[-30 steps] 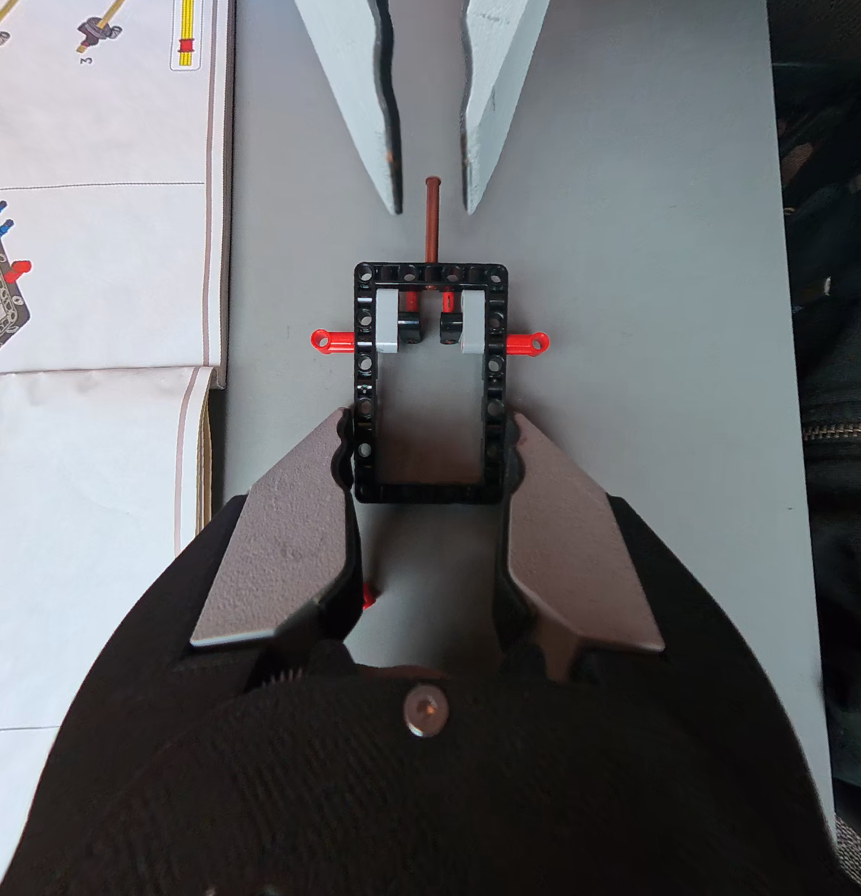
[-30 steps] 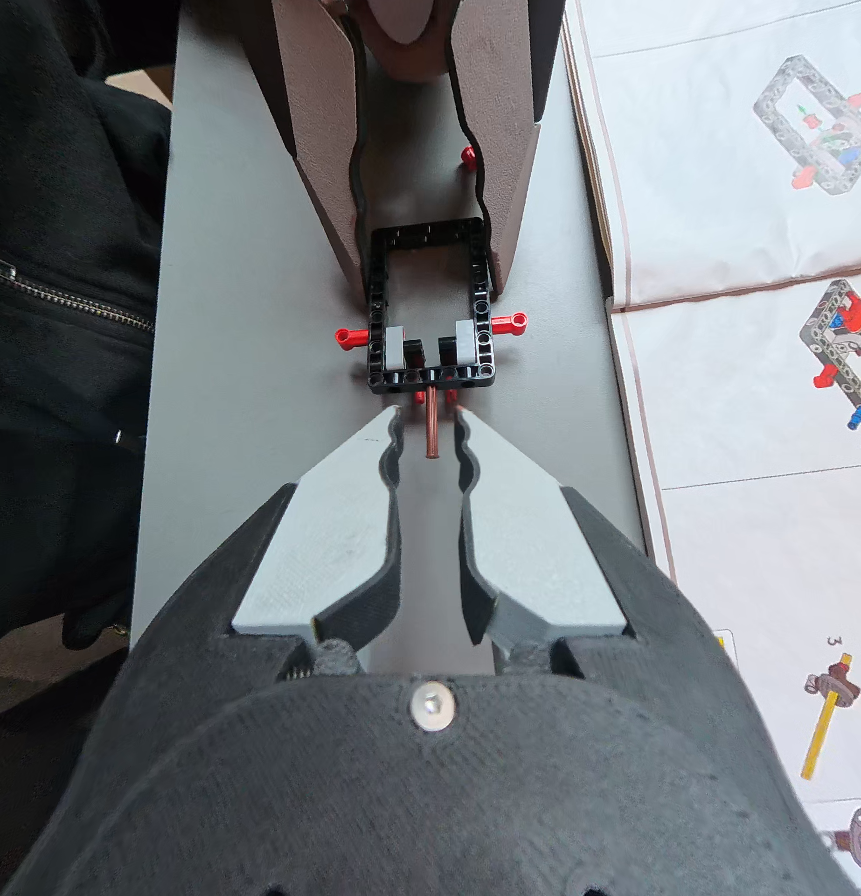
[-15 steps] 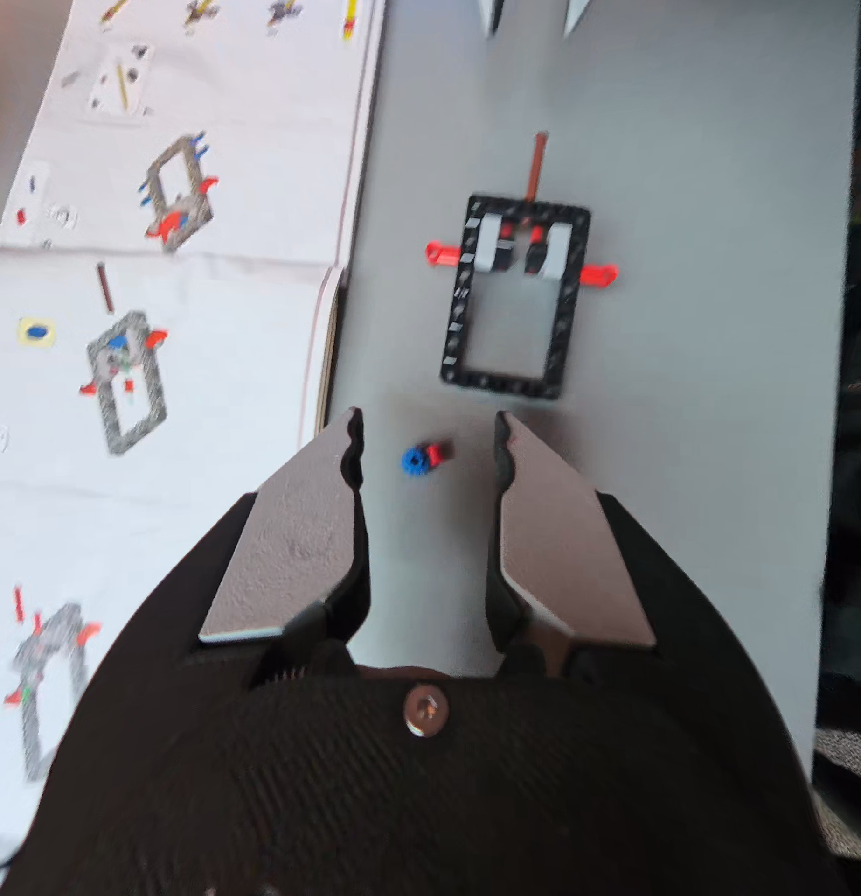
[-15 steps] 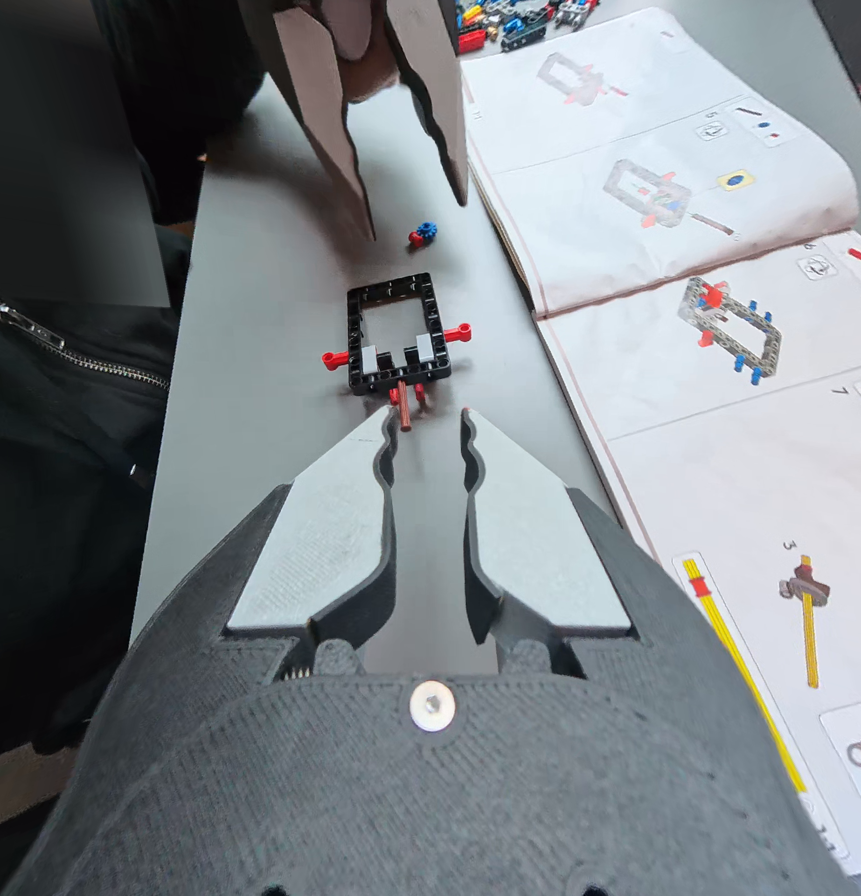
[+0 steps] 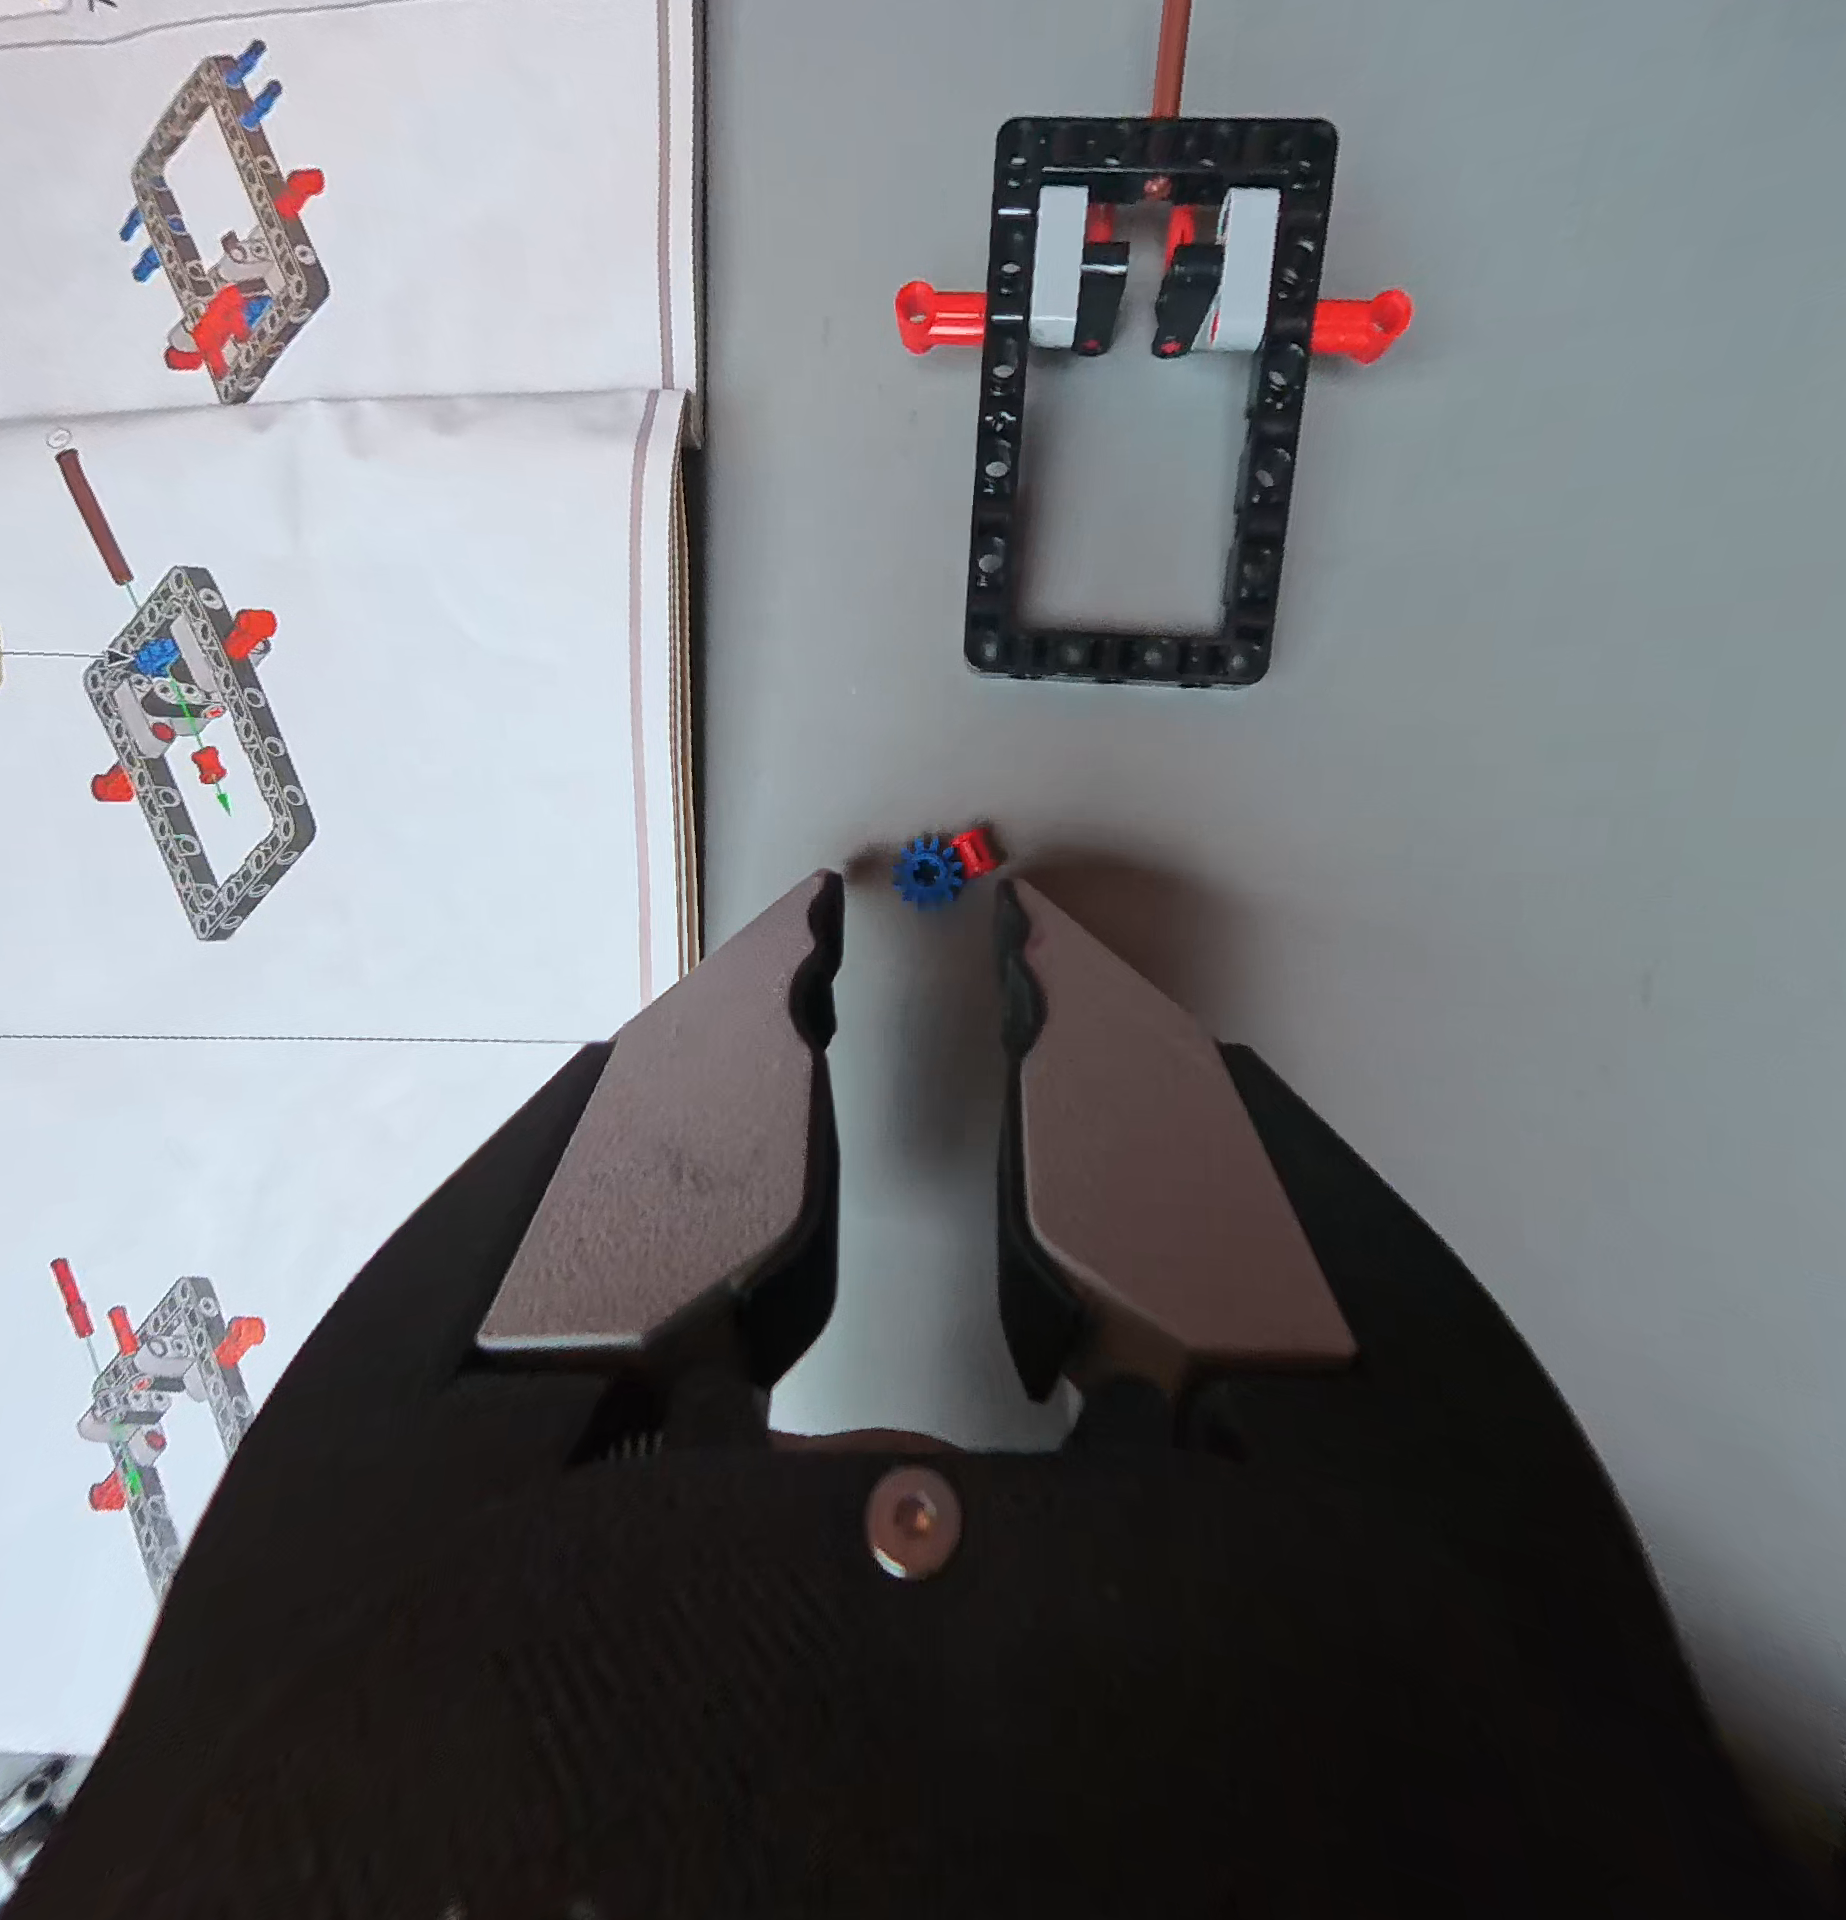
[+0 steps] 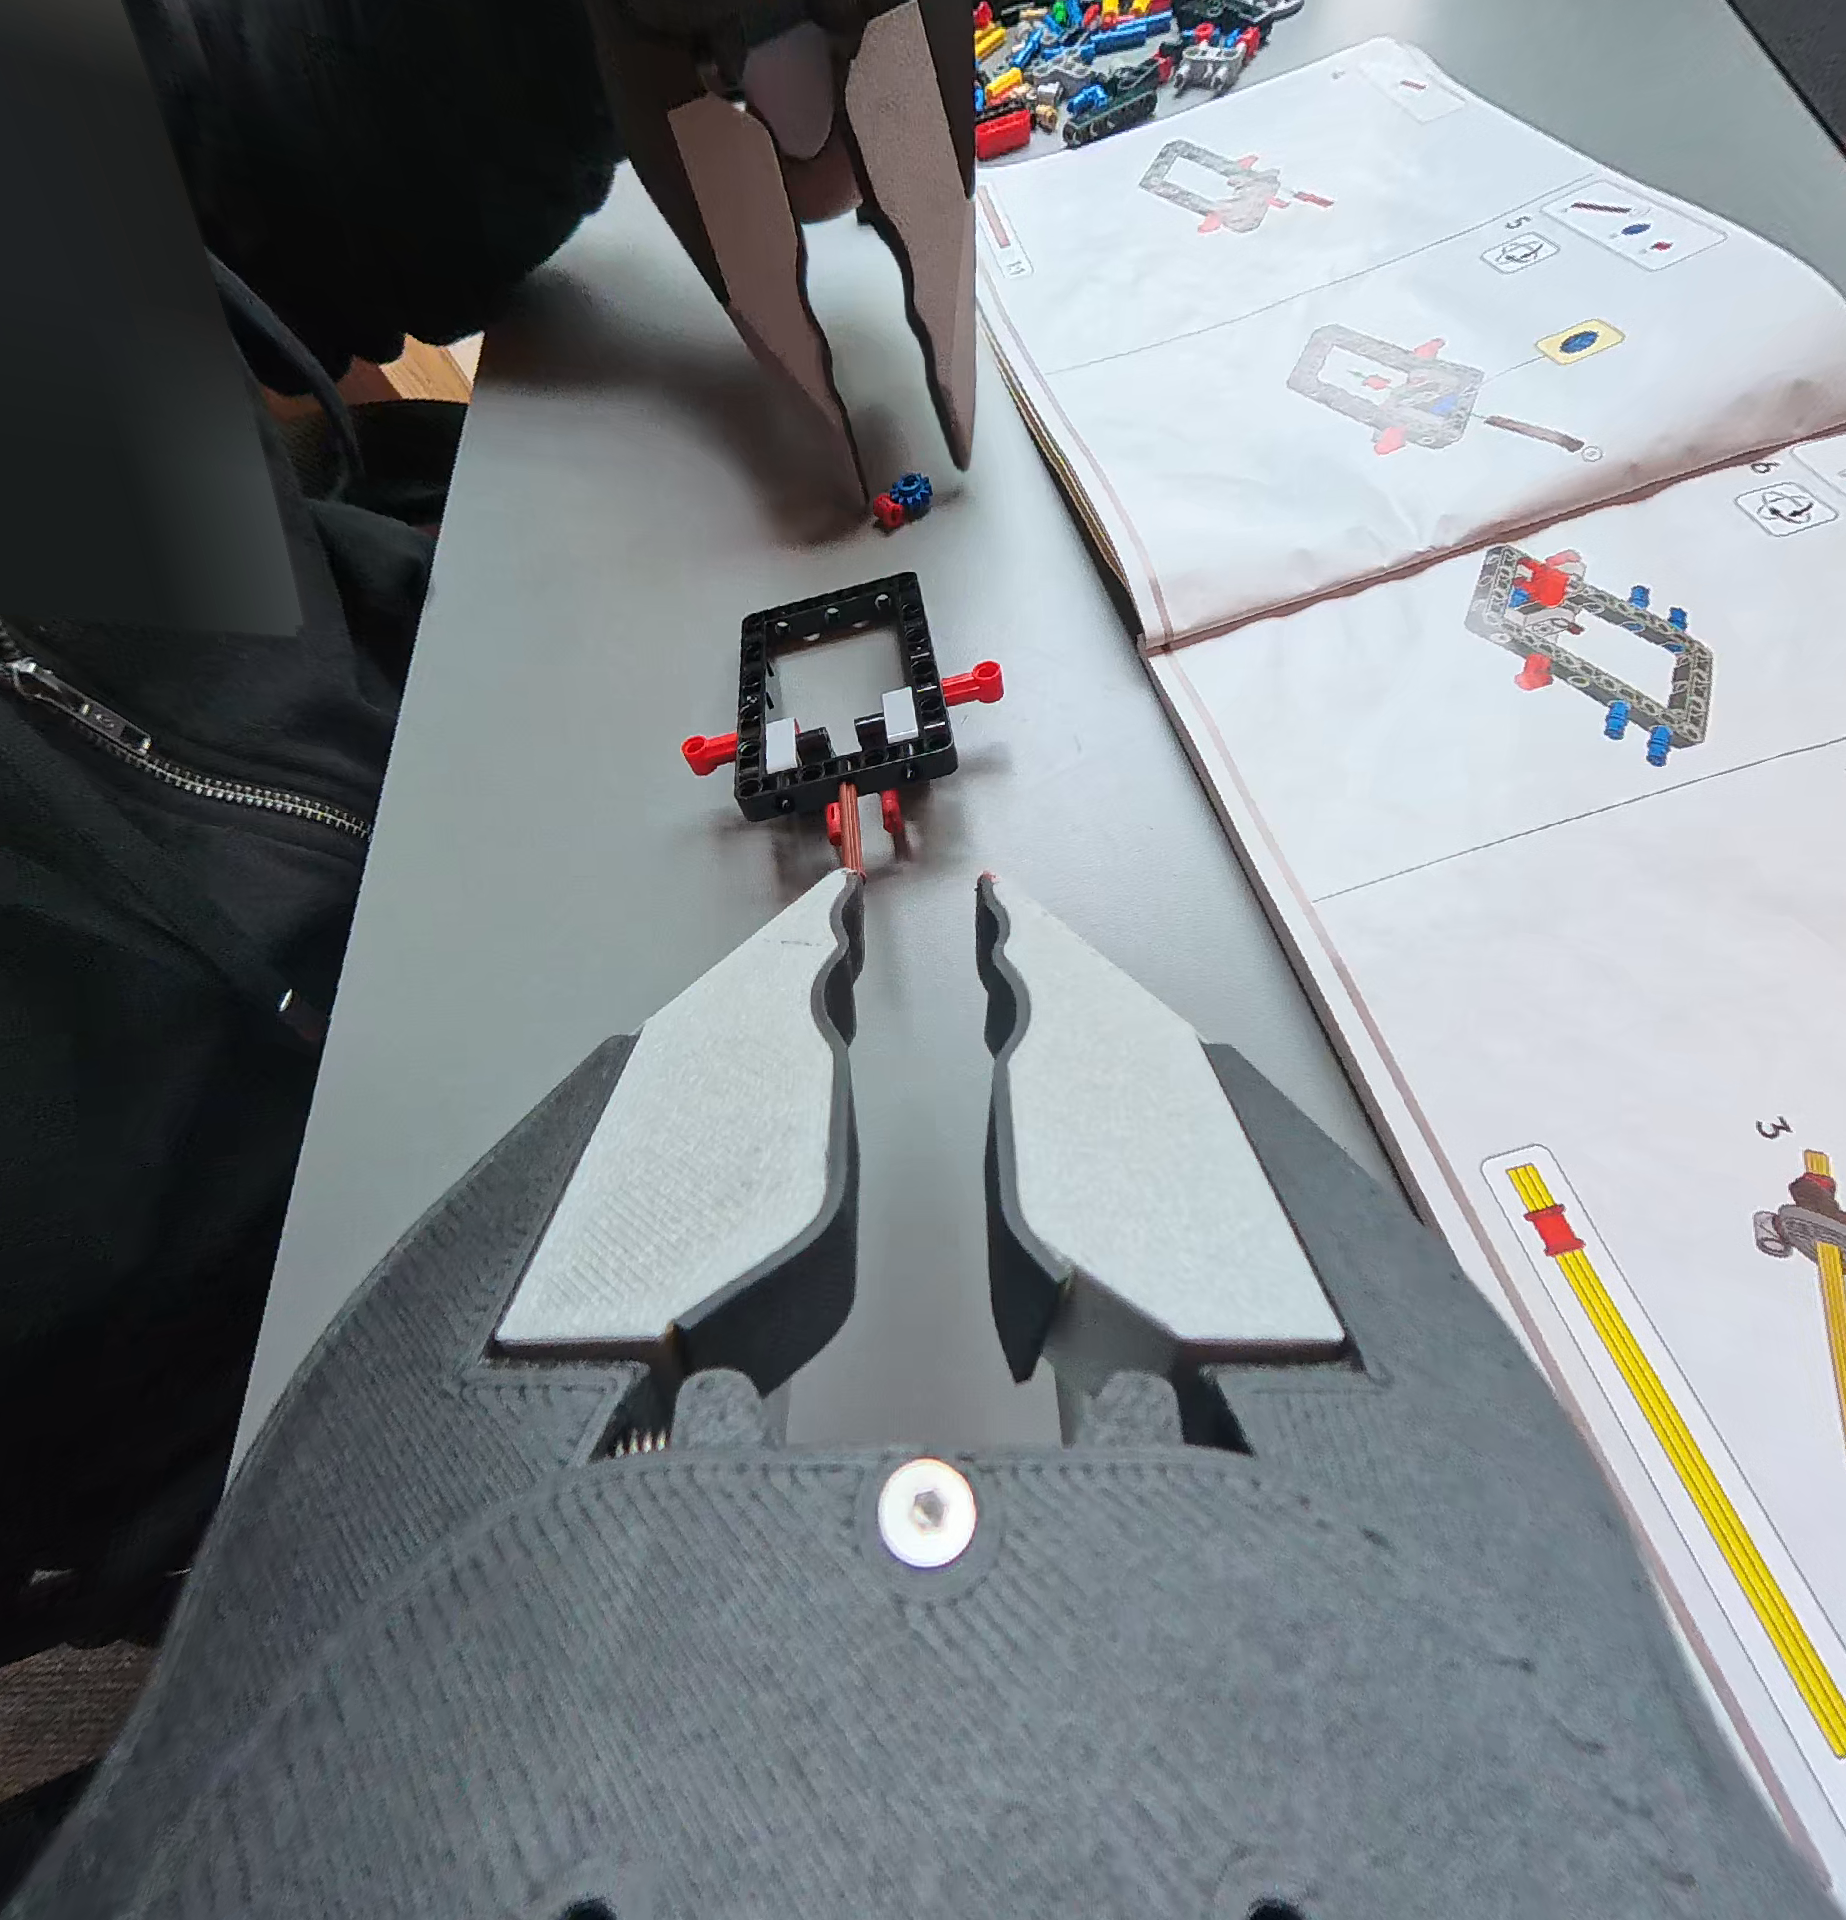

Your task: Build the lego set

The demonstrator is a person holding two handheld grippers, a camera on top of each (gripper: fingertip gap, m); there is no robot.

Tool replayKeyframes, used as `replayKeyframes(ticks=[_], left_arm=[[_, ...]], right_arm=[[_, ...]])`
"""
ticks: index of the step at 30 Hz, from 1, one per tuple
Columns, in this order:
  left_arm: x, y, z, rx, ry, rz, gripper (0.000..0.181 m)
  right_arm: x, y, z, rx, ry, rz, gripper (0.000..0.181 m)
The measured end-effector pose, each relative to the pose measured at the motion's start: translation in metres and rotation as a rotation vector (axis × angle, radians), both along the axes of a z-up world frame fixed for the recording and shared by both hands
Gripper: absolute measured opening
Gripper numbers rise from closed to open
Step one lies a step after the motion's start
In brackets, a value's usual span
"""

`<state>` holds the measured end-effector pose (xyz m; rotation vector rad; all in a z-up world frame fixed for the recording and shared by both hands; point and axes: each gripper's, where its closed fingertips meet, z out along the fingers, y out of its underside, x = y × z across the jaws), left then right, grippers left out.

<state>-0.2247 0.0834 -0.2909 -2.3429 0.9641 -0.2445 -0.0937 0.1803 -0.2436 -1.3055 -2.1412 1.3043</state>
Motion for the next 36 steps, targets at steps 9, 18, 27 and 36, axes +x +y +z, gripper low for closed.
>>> replayKeyframes(ticks=[9, 18, 27, 36], left_arm=[[0.004, 0.000, -0.001, 0.016, -0.024, -0.007, 0.012], [0.026, 0.025, 0.087, 0.514, -0.196, 0.081, 0.011], [0.094, 0.007, 0.115, 0.730, -0.304, -0.035, 0.011], [0.073, 0.012, 0.090, 0.775, -0.136, 0.031, 0.012]], right_arm=[[-0.001, 0.000, 0.000, -0.005, 0.006, 0.001, 0.016], [-0.020, -0.022, 0.040, -0.121, 0.122, -0.035, 0.010], [-0.039, -0.103, 0.066, -0.444, 0.109, 0.124, 0.011], [-0.058, -0.098, 0.043, -0.411, 0.020, 0.071, 0.012]])
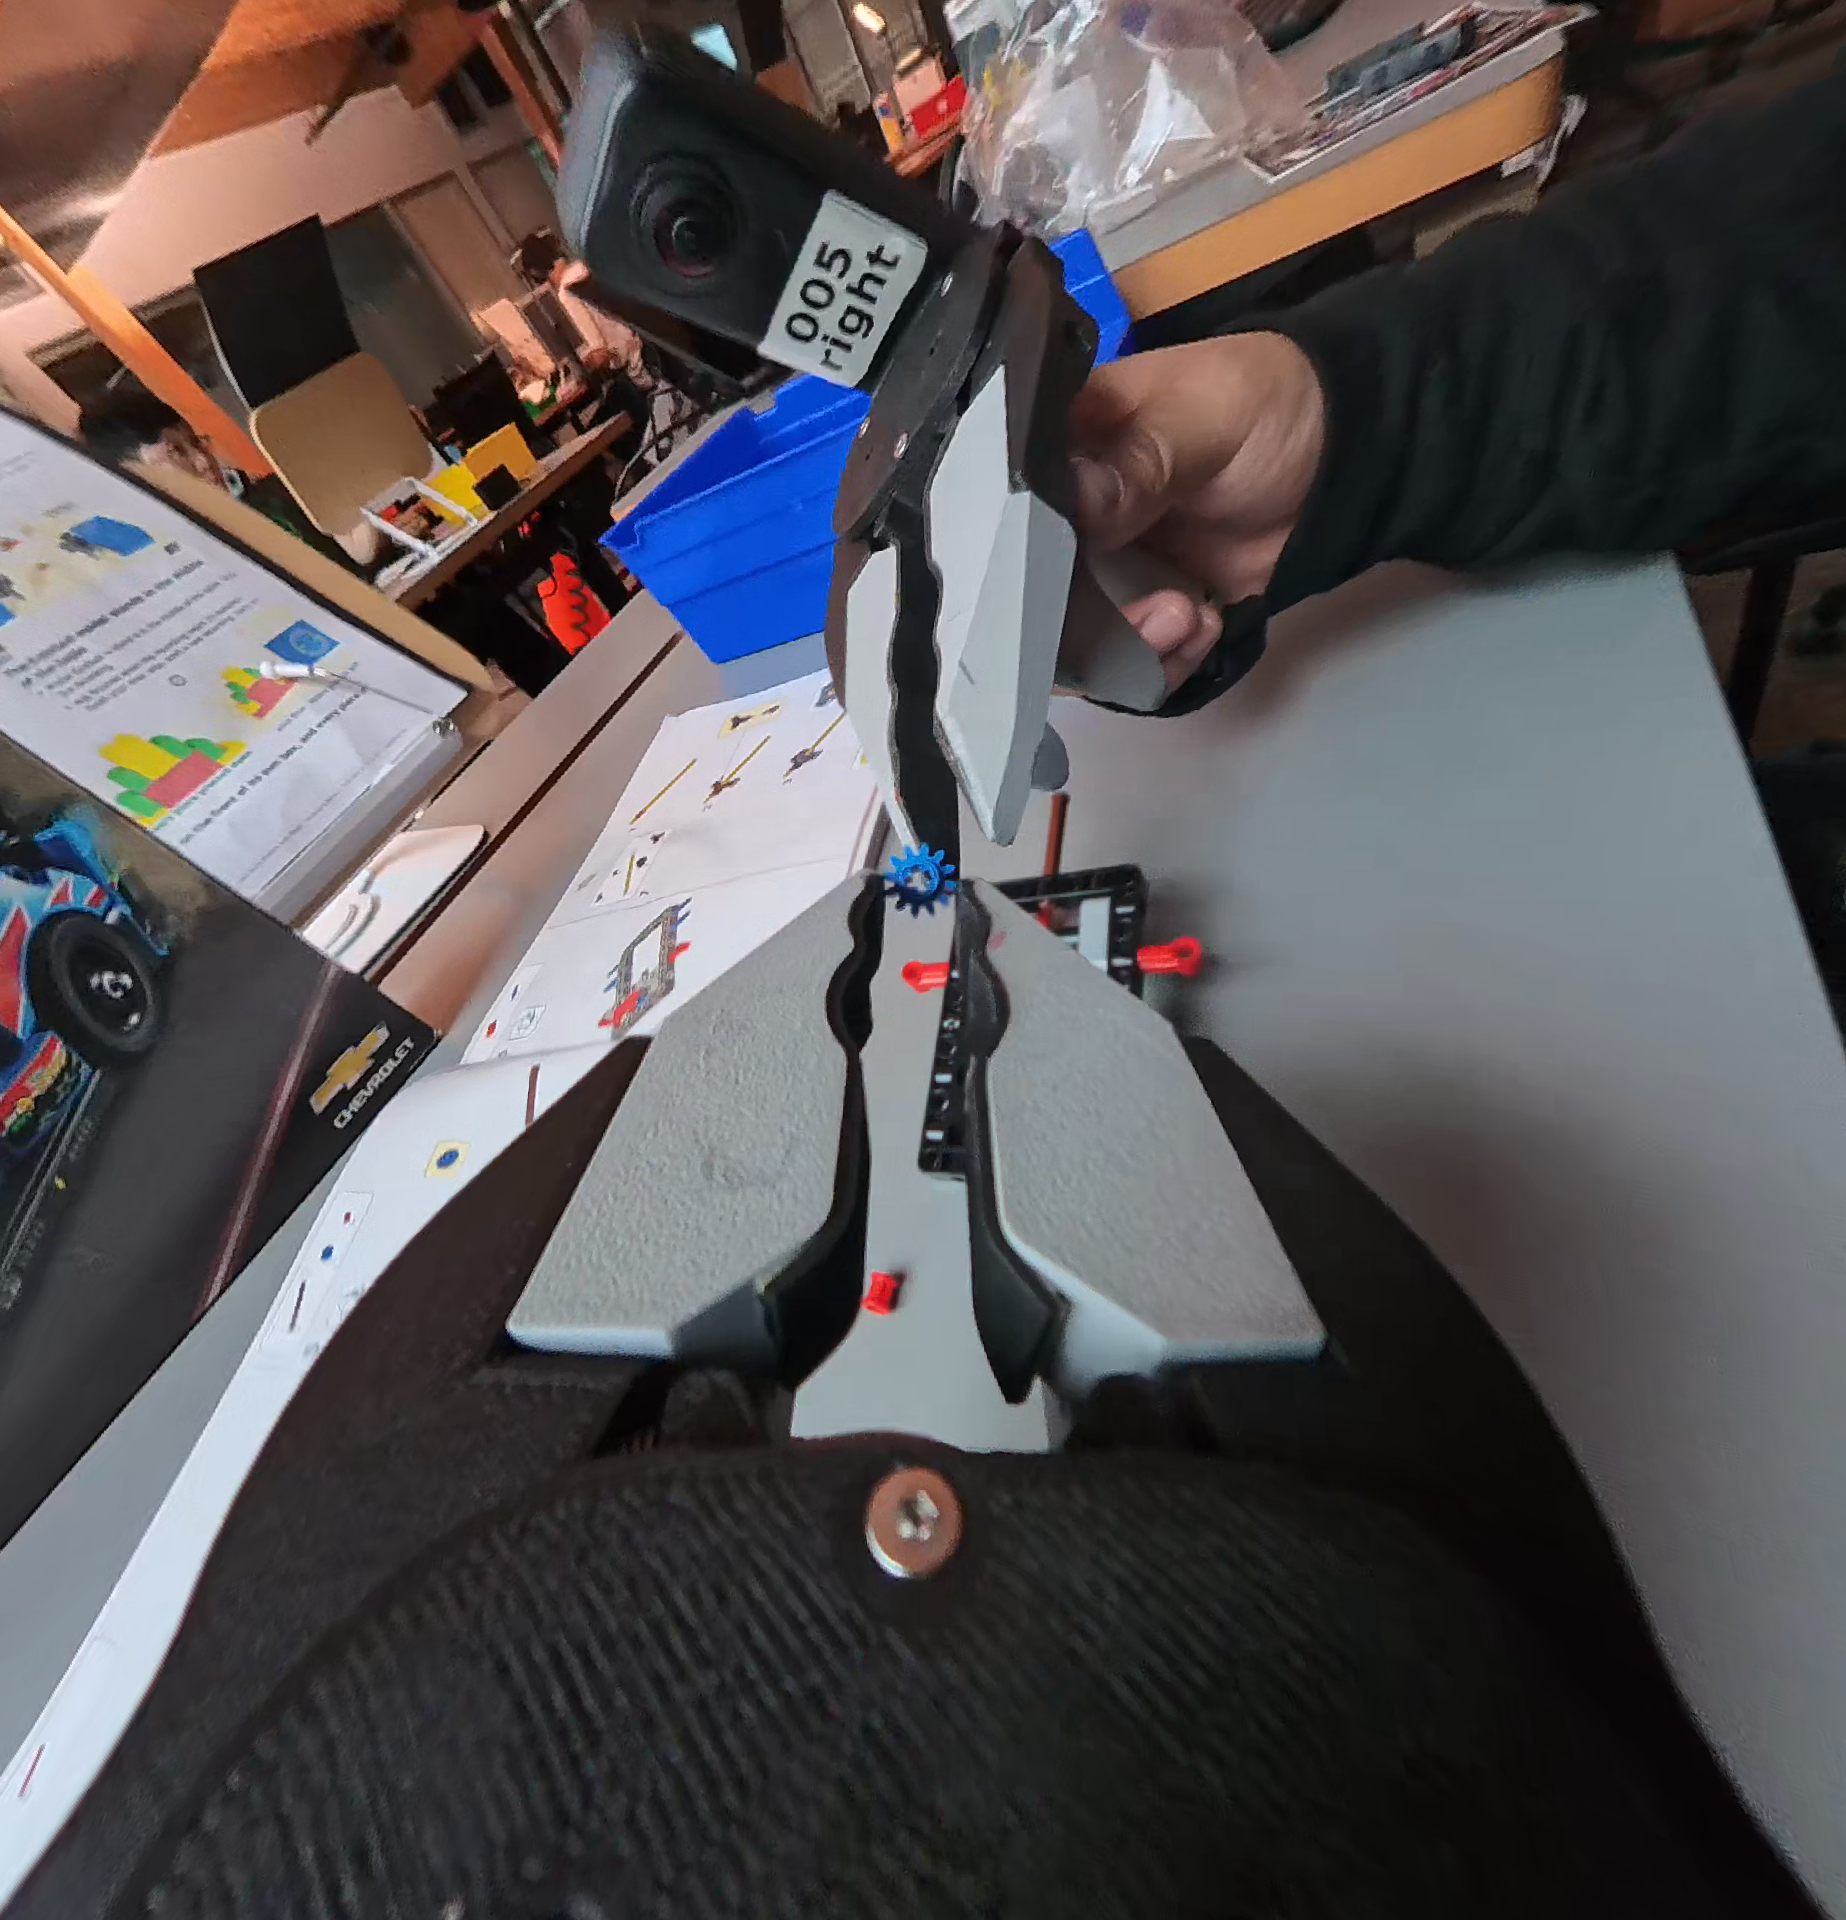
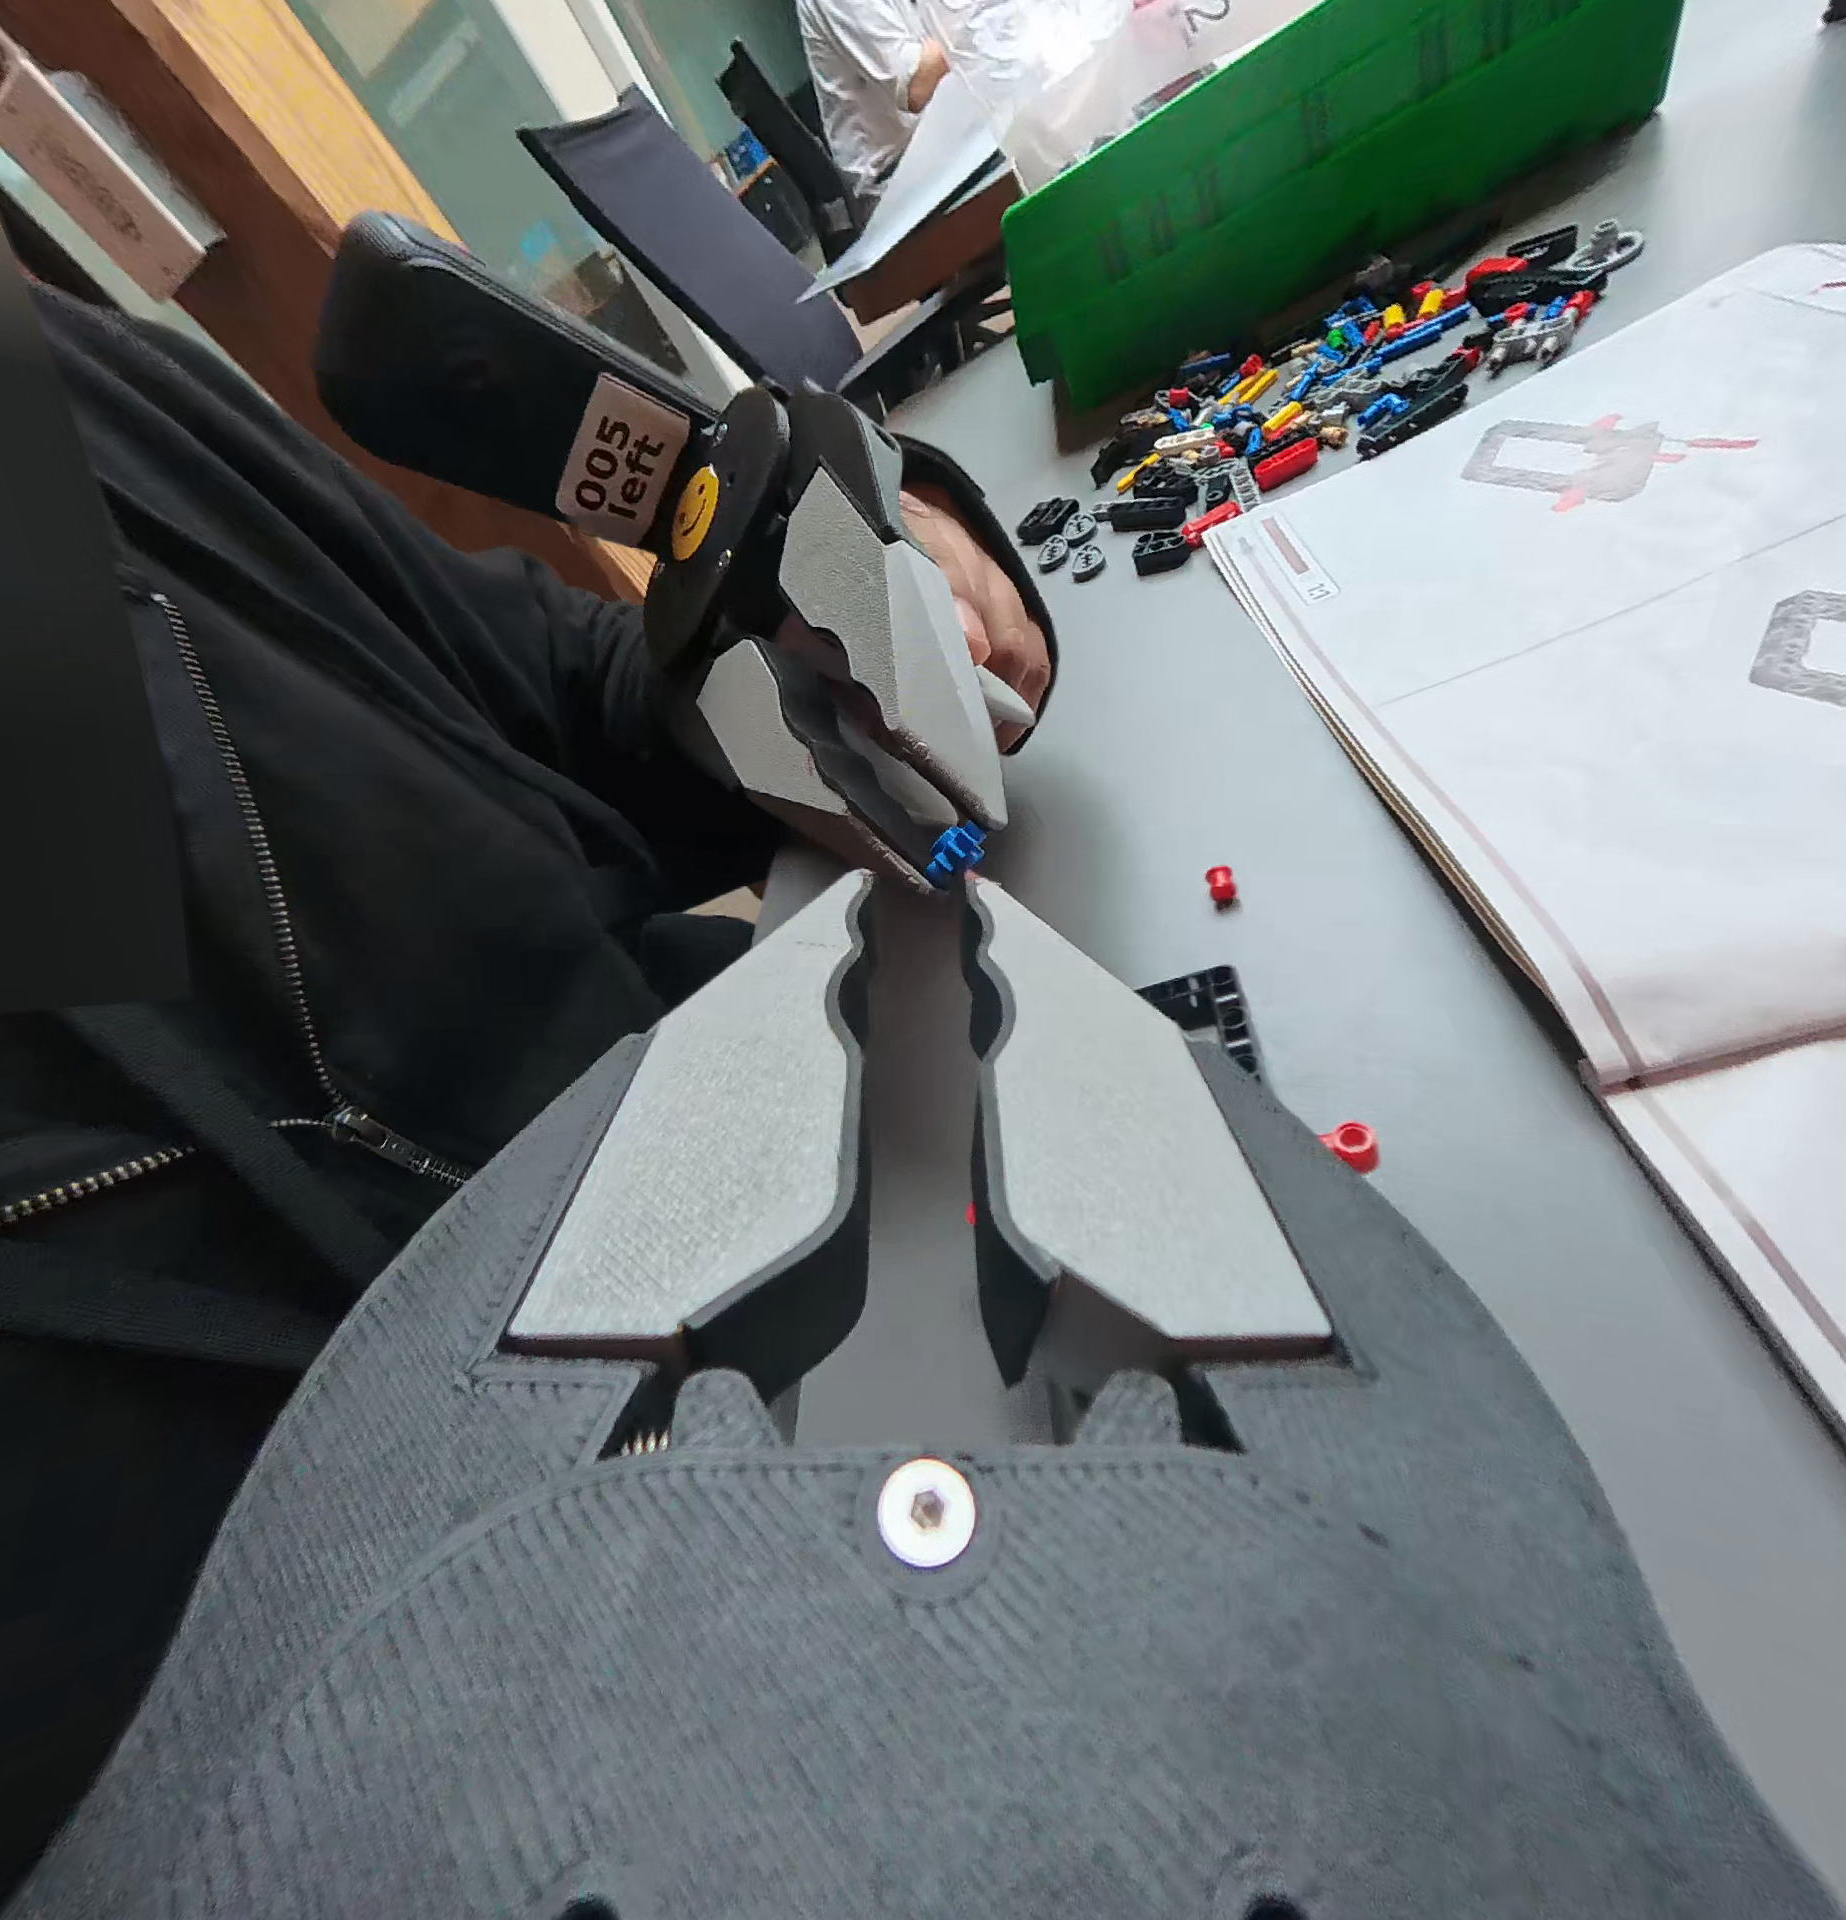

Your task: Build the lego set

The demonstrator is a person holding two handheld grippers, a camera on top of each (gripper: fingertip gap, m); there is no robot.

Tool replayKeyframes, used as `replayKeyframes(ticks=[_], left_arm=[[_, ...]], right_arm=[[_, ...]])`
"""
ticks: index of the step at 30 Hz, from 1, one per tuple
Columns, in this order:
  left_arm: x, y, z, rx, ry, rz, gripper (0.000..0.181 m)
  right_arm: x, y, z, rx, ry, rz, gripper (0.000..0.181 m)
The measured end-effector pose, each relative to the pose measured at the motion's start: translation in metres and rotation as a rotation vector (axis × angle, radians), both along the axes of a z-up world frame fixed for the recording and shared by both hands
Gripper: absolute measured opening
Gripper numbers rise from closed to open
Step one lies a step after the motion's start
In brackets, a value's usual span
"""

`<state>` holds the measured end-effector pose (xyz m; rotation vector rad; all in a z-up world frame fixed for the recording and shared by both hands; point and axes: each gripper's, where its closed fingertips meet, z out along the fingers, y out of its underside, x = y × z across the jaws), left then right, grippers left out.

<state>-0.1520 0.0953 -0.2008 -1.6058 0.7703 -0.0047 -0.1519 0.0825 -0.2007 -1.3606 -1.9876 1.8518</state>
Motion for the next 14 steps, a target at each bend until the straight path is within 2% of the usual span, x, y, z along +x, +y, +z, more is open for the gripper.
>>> replayKeyframes(ticks=[5, 10, 14], left_arm=[[-0.030, 0.008, -0.002, -0.019, -0.036, 0.129, 0.011], [-0.060, 0.011, -0.004, -0.057, -0.100, 0.273, 0.011], [-0.074, 0.012, -0.008, -0.104, -0.169, 0.324, 0.012]], right_arm=[[-0.012, 0.013, -0.011, 0.095, 0.010, -0.069, 0.012], [-0.011, 0.026, 0.009, 0.179, 0.193, -0.136, 0.011], [-0.006, 0.044, 0.020, 0.255, 0.292, -0.208, 0.011]])
